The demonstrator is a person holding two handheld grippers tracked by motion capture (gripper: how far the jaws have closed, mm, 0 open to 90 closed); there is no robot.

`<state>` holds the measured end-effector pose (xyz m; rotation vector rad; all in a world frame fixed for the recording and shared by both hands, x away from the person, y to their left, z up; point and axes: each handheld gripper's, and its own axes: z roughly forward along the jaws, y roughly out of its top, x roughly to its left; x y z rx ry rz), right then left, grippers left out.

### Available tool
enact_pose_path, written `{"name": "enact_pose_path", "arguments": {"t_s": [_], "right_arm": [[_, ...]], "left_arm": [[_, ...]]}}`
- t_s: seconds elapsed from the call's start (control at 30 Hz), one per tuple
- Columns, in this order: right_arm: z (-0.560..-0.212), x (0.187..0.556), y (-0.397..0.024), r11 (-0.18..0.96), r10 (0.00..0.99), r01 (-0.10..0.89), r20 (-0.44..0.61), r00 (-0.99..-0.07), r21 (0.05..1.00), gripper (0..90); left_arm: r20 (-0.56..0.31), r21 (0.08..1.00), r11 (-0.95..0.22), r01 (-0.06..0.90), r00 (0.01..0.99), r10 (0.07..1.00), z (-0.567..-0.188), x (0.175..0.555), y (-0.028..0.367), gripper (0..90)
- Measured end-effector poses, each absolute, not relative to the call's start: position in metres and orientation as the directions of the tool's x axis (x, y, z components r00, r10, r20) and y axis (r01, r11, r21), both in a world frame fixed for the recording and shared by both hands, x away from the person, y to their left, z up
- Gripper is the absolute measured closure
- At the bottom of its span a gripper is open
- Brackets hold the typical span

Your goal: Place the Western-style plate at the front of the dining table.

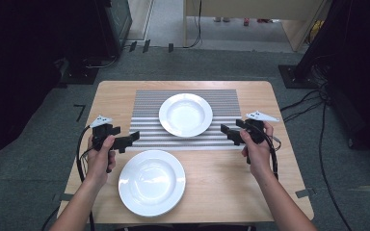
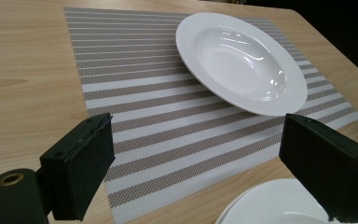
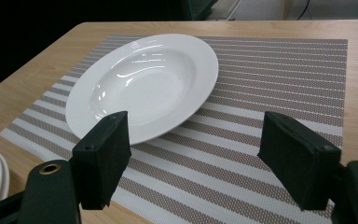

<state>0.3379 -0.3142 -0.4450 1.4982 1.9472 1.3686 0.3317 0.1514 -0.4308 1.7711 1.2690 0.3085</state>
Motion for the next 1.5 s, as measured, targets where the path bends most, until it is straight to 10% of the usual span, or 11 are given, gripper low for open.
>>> {"name": "enact_pose_path", "arguments": {"t_s": [1.5], "right_arm": [[-0.470, 0.227, -0.408, -0.078, 0.901, 0.561, 0.299, -0.314, 0.824, 23.0]], "left_arm": [[-0.270, 0.758, -0.025, 0.652, 0.348, 0.898, -0.475, 0.233, 0.223, 10.6]]}}
